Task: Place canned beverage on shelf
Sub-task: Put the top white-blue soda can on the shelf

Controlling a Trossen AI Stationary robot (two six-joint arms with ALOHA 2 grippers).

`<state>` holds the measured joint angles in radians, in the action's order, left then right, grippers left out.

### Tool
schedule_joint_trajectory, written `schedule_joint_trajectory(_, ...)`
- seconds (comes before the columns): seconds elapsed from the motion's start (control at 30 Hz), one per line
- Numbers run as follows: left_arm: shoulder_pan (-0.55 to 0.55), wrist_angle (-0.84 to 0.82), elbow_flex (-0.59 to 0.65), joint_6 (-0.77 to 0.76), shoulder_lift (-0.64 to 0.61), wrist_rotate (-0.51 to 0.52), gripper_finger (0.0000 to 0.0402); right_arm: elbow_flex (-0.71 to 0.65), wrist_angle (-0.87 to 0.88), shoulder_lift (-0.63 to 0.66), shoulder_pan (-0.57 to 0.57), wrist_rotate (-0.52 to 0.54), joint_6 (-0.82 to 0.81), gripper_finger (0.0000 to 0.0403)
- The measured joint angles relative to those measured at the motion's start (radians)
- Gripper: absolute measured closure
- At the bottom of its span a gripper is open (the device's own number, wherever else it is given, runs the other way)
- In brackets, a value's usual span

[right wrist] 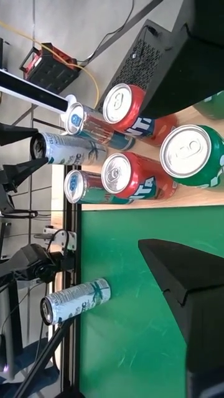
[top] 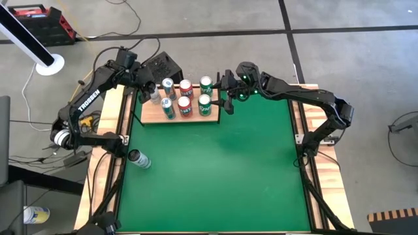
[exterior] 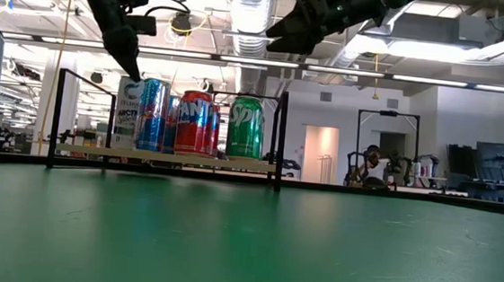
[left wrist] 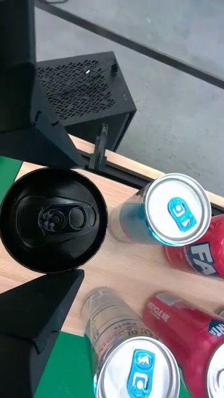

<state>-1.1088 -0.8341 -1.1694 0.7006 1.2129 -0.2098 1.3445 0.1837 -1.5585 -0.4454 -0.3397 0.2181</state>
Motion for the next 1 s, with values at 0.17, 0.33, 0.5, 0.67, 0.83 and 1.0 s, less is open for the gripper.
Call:
schedule_joint_trajectory(0.17,0.0,0.002,0.0,0.003,0.0,0.04,0.0147,0.0,0.008,0.0,0.0,0.0,0.0,0.0046)
schedule_joint_trajectory(0.33,0.0,0.006,0.0,0.01,0.0,0.045,0.0134,0.0,0.016,0.0,0.0,0.0,0.001,0.0046)
schedule_joint_trajectory(0.5,0.0,0.005,0.0,0.017,-0.001,0.046,0.011,0.0,0.019,0.0,0.0,0.0,0.001,0.0046)
schedule_joint_trajectory(0.67,0.0,0.008,0.0,0.021,-0.001,0.07,0.0104,0.0,0.019,0.0,0.0,0.0,0.001,0.0046)
schedule_joint_trajectory(0.83,0.0,0.018,0.0,0.021,-0.001,0.087,0.0106,0.0,0.019,0.0,0.0,0.0,0.001,0.0046)
schedule_joint_trajectory(1.0,0.004,0.022,0.0,0.021,-0.001,0.084,0.0106,0.0,0.019,0.0,0.0,0.0,0.001,0.0046)
